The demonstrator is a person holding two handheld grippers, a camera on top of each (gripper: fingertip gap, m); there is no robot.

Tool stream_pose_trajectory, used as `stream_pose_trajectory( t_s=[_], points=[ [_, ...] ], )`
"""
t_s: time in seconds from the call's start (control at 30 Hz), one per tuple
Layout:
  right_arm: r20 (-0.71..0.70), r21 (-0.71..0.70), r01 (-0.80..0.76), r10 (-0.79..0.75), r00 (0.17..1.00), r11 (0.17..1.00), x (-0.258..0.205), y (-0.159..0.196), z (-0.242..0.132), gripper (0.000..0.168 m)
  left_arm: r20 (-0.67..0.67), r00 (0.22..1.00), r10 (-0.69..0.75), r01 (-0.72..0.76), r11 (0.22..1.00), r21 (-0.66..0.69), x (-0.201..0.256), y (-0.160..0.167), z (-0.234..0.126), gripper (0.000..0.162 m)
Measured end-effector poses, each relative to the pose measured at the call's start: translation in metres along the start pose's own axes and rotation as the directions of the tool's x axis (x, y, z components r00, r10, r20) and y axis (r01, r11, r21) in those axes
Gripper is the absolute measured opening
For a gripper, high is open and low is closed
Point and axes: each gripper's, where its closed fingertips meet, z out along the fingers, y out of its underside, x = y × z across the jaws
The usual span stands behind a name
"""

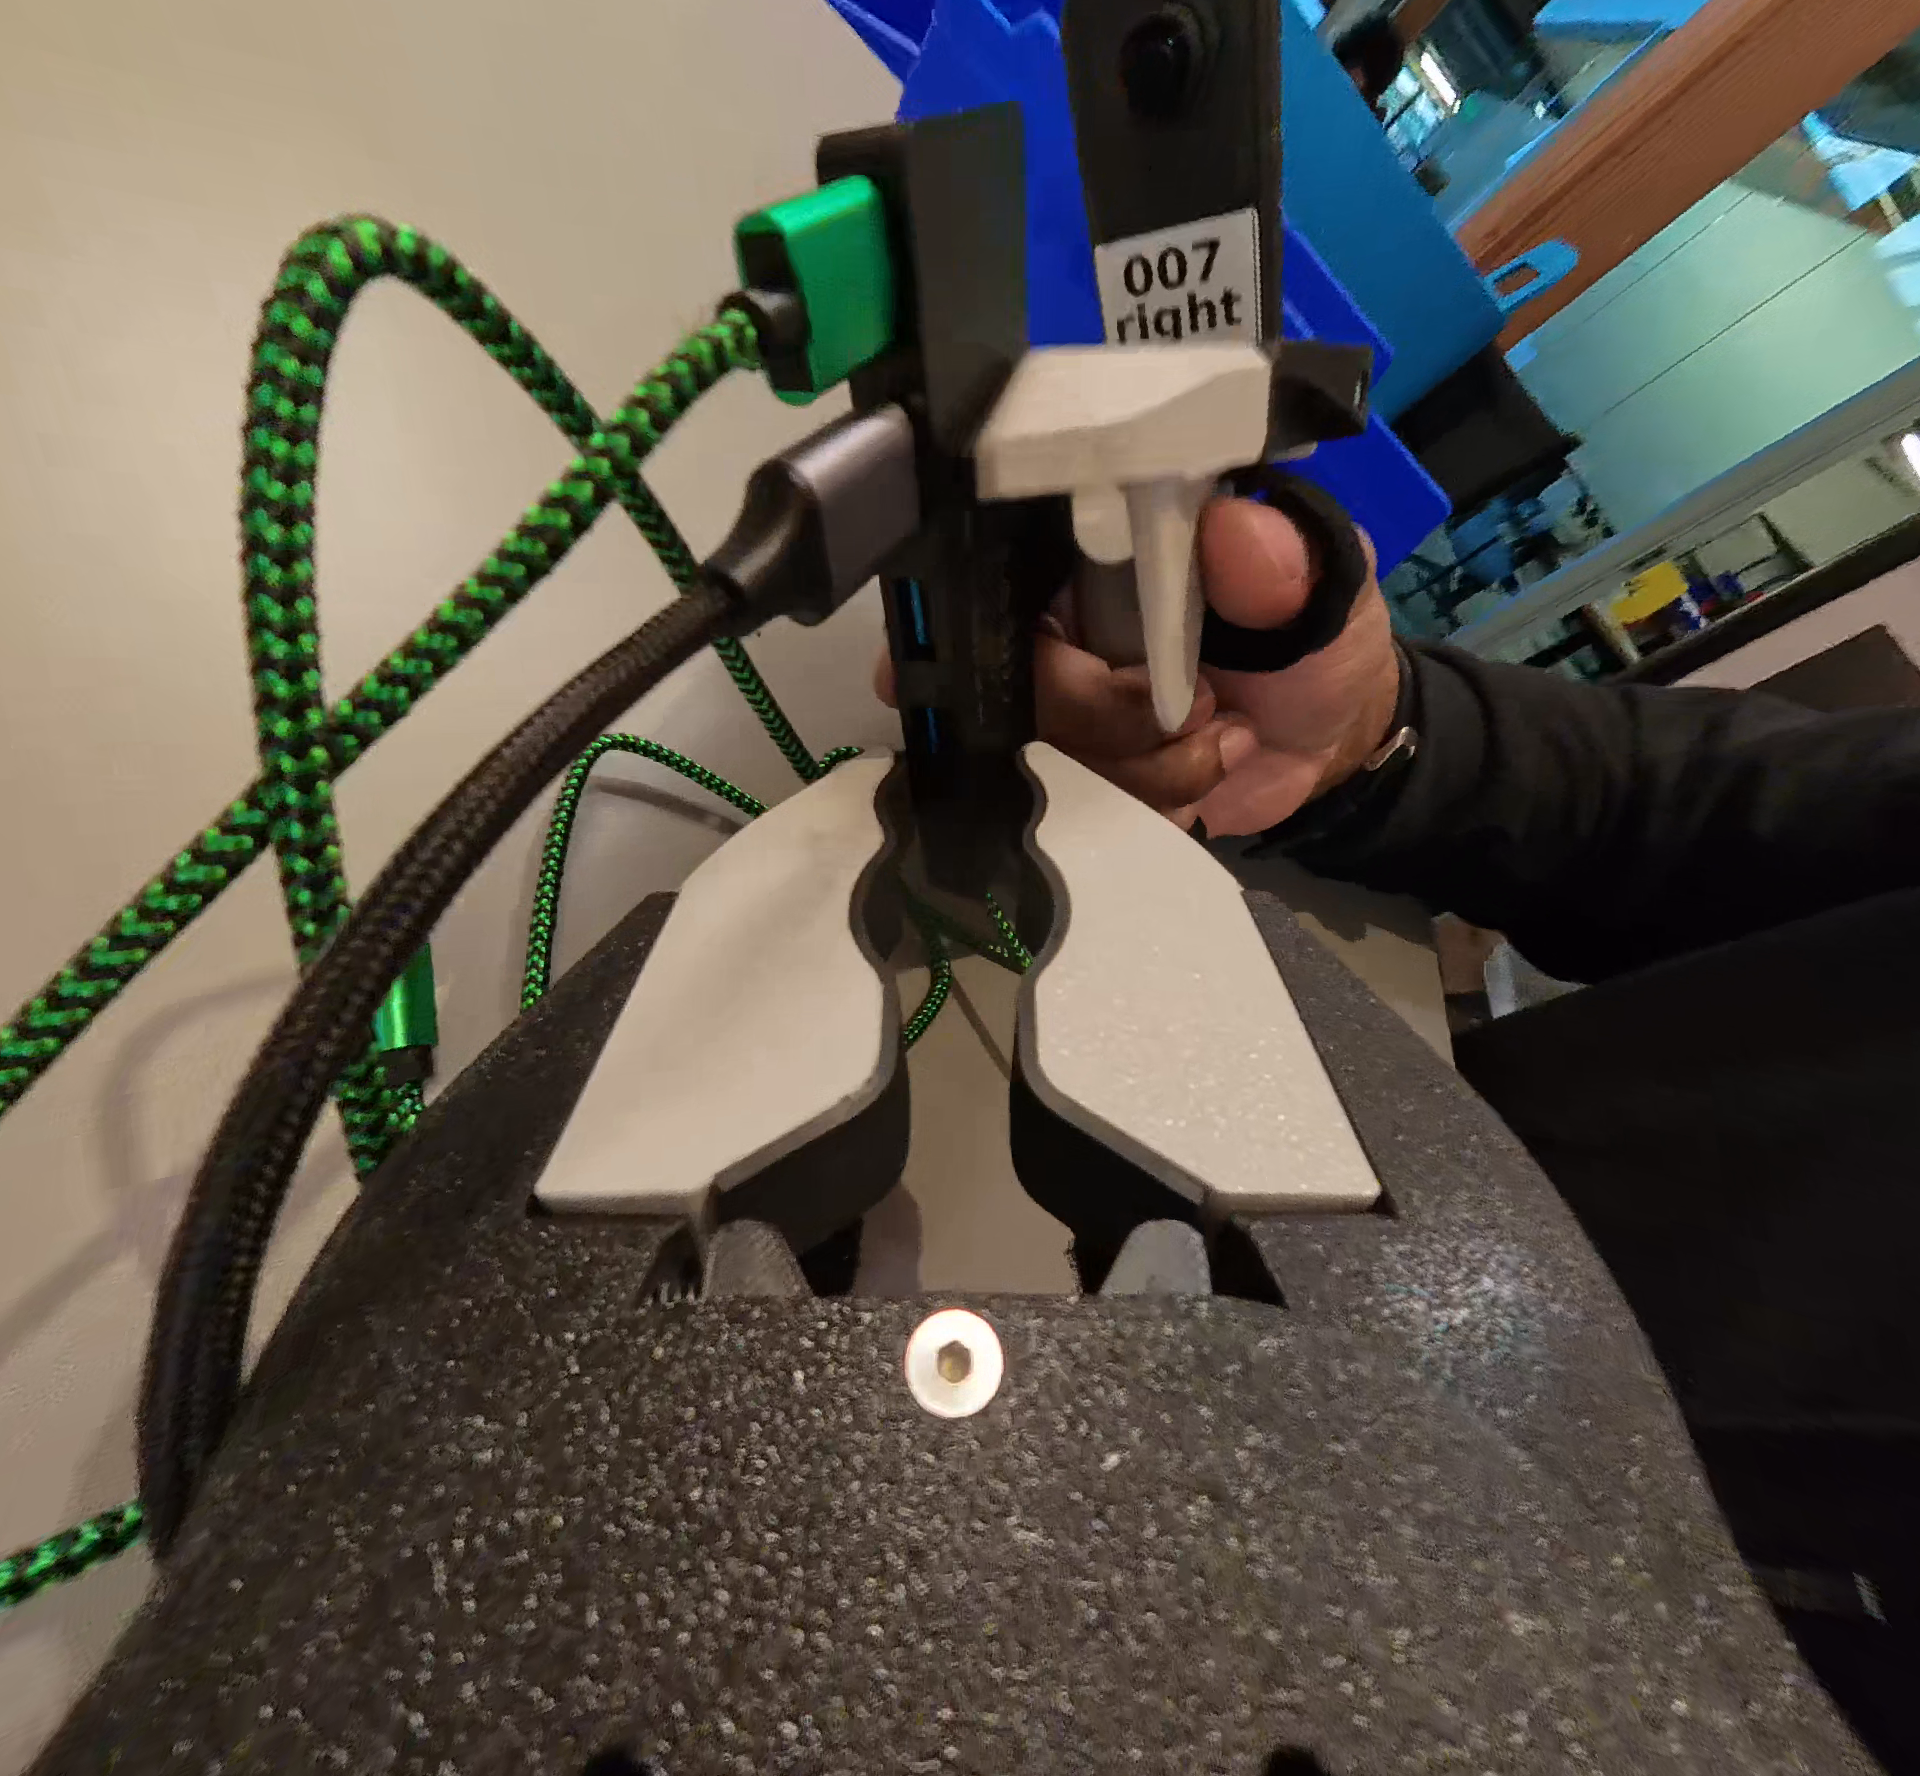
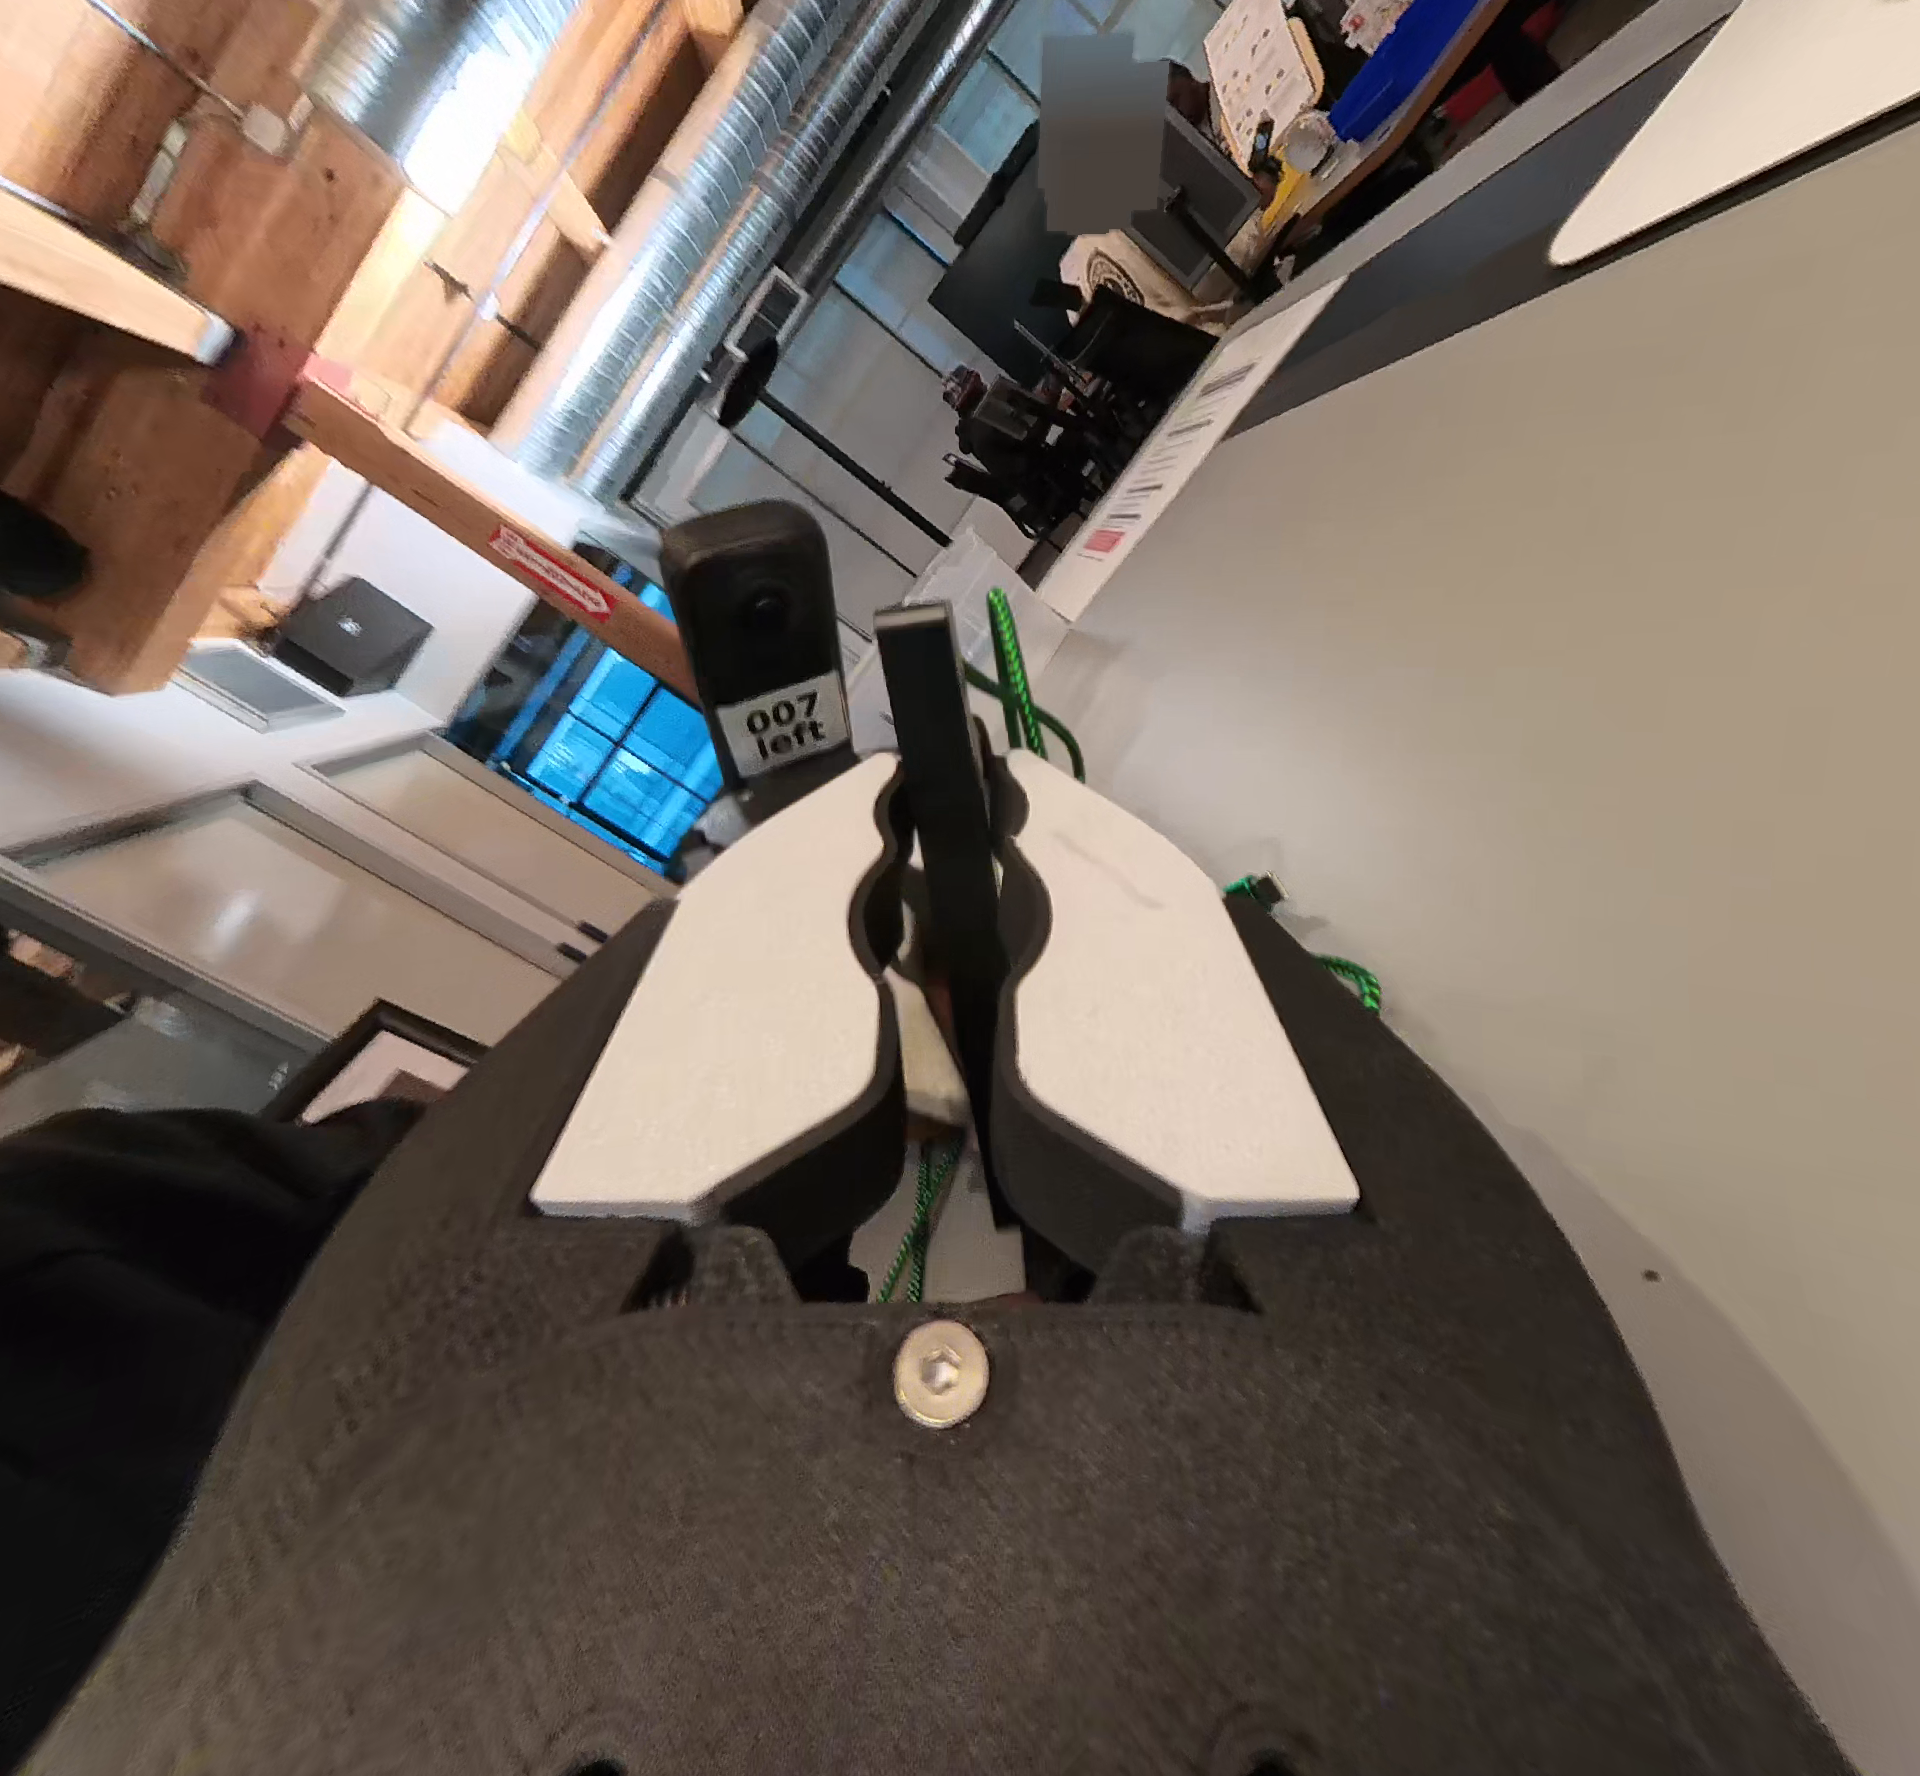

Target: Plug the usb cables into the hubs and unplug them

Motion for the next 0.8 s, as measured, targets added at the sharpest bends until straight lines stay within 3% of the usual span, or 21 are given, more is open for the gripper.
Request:
stream_pose_trajectory(
  t_s=[0.13,0.3,0.47,0.53,0.67,0.8],
  points=[
    [-0.052,-0.1,0.057,-0.062,0.997,0.993,0.0,0.018,-0.002,0.02,-0.031,0.999,-0.028,0.029,0.999,0.045,0.003,-0.008,-0.011,0.016],
    [-0.053,-0.186,0.099,-0.11,0.993,0.978,-0.002,0.032,0.002,0.011,-0.041,0.999,-0.015,0.016,1.0,0.026,0.005,-0.005,-0.012,0.017],
    [-0.107,-0.184,0.09,-0.111,0.988,0.979,0.006,0.03,-0.002,0.009,0.003,1.0,0.008,-0.008,1.0,0.029,0.0,-0.005,-0.014,0.018],
    [-0.11,-0.163,0.068,-0.086,0.99,0.984,0.009,0.024,-0.007,0.01,0.044,0.999,0.029,-0.032,0.998,0.056,-0.001,-0.012,-0.024,0.03],
    [-0.121,-0.155,0.062,-0.081,0.989,0.986,0.015,0.017,-0.011,0.01,0.044,0.994,0.103,-0.109,0.981,0.158,0.022,-0.026,-0.067,0.037],
    [-0.118,-0.185,0.085,-0.108,0.987,0.979,0.013,0.023,-0.008,0.01,0.205,0.963,0.177,-0.225,0.944,0.24,0.038,-0.031,-0.15,0.043]
  ],
)
